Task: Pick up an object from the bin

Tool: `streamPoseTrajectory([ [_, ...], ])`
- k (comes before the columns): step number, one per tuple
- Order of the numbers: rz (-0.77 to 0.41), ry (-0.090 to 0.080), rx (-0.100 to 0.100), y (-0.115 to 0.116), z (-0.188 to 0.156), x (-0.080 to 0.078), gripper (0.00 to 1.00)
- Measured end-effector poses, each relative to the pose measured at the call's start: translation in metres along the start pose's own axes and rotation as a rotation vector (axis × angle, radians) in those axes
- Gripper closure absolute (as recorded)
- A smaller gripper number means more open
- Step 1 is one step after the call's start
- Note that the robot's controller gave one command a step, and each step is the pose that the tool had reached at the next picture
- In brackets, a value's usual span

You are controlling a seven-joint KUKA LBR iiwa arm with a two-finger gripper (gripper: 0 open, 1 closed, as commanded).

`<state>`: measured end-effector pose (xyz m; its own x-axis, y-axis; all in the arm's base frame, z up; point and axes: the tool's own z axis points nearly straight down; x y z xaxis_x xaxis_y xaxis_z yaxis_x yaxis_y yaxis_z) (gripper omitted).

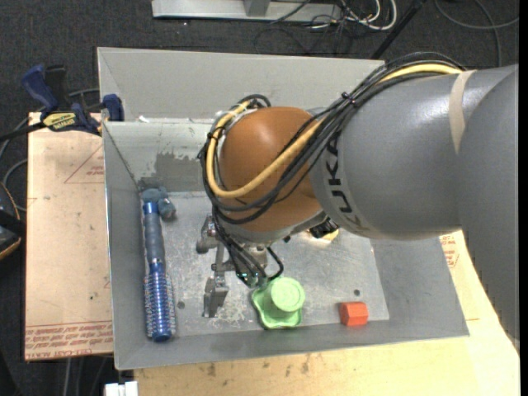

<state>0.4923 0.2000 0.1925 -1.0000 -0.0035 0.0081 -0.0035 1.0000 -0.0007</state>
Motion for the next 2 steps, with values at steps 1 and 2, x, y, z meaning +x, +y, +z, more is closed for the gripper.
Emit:
streamPoseTrajectory([
  [1,-0.091,0.001,0.004,-0.093,0.107,-0.003,0.0],
  [2,-0.074,-0.028,-0.005,-0.146,0.115,0.004,0.0],
])
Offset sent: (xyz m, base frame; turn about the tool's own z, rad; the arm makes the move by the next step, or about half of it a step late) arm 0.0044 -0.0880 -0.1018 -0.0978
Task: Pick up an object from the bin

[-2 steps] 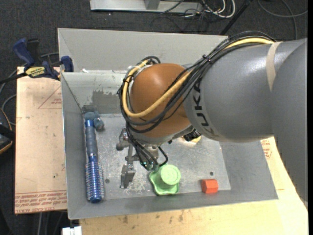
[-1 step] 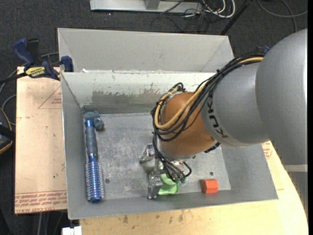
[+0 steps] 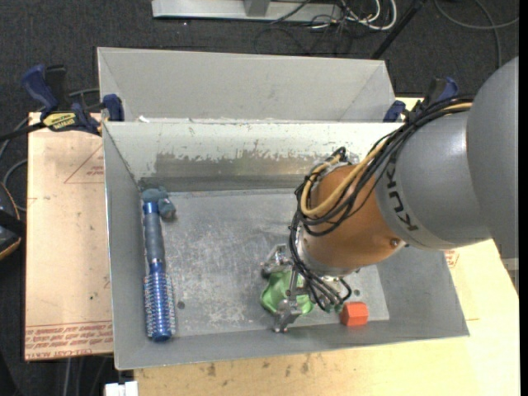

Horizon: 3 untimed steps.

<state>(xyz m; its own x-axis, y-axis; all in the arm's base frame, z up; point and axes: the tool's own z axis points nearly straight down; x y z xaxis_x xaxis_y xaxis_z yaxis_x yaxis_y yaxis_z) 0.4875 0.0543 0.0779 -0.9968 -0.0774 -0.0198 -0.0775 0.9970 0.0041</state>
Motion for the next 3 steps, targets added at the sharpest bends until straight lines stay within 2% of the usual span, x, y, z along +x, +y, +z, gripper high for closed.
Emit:
streamPoseTrajectory([
  [1,-0.004,0.015,0.001,0.002,0.0,0.003,1.0],
  [2,-0.024,0.008,0.004,-0.03,-0.154,-0.008,1.0],
  [3,-0.026,0.018,0.003,-0.029,-0.149,-0.006,0.0],
])
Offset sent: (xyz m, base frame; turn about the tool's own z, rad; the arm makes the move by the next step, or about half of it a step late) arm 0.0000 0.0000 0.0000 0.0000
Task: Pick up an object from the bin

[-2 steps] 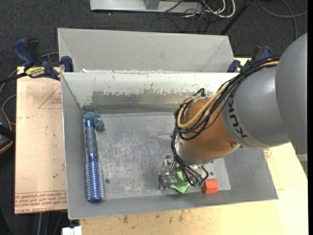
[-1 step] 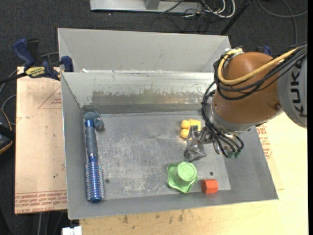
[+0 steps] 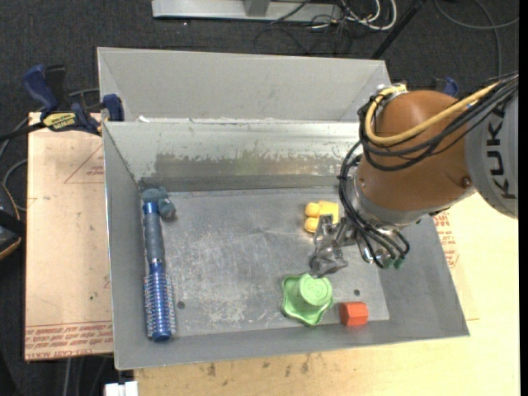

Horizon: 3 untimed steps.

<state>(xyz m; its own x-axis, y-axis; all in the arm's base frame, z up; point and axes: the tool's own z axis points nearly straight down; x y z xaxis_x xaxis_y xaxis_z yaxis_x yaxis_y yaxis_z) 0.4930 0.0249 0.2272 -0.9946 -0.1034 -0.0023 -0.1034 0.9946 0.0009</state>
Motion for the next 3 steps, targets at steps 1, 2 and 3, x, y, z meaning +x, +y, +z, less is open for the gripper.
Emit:
streamPoseTrajectory([
  [1,-0.194,-0.02,0.001,-0.009,0.142,0.008,0.0],
  [2,-0.146,-0.002,0.003,-0.061,0.143,-0.008,0.0],
  [3,-0.486,-0.014,-0.001,-0.081,0.152,-0.011,0.0],
])
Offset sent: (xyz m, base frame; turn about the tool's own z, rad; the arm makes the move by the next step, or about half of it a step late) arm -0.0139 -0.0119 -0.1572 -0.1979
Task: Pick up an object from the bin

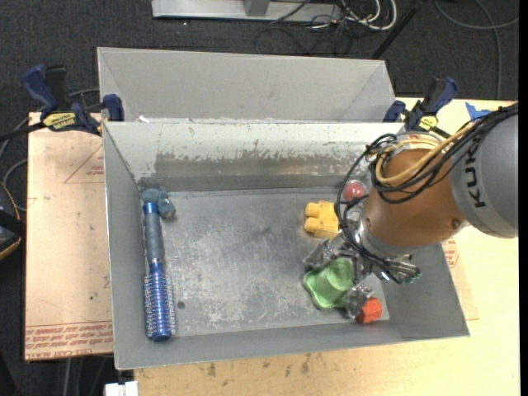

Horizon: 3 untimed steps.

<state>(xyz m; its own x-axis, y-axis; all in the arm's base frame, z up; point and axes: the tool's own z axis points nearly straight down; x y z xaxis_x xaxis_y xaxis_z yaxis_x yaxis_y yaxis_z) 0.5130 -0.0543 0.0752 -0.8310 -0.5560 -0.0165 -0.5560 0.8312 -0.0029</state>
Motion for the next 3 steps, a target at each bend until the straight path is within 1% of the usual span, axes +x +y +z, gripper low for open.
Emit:
streamPoseTrajectory([
  [1,0.001,0.001,0.0,0.0,0.0,0.0,1.0],
  [2,-0.068,0.008,0.002,0.002,-0.12,-0.015,1.0],
  [3,-0.378,0.011,-0.005,0.007,-0.142,-0.023,1.0],
])
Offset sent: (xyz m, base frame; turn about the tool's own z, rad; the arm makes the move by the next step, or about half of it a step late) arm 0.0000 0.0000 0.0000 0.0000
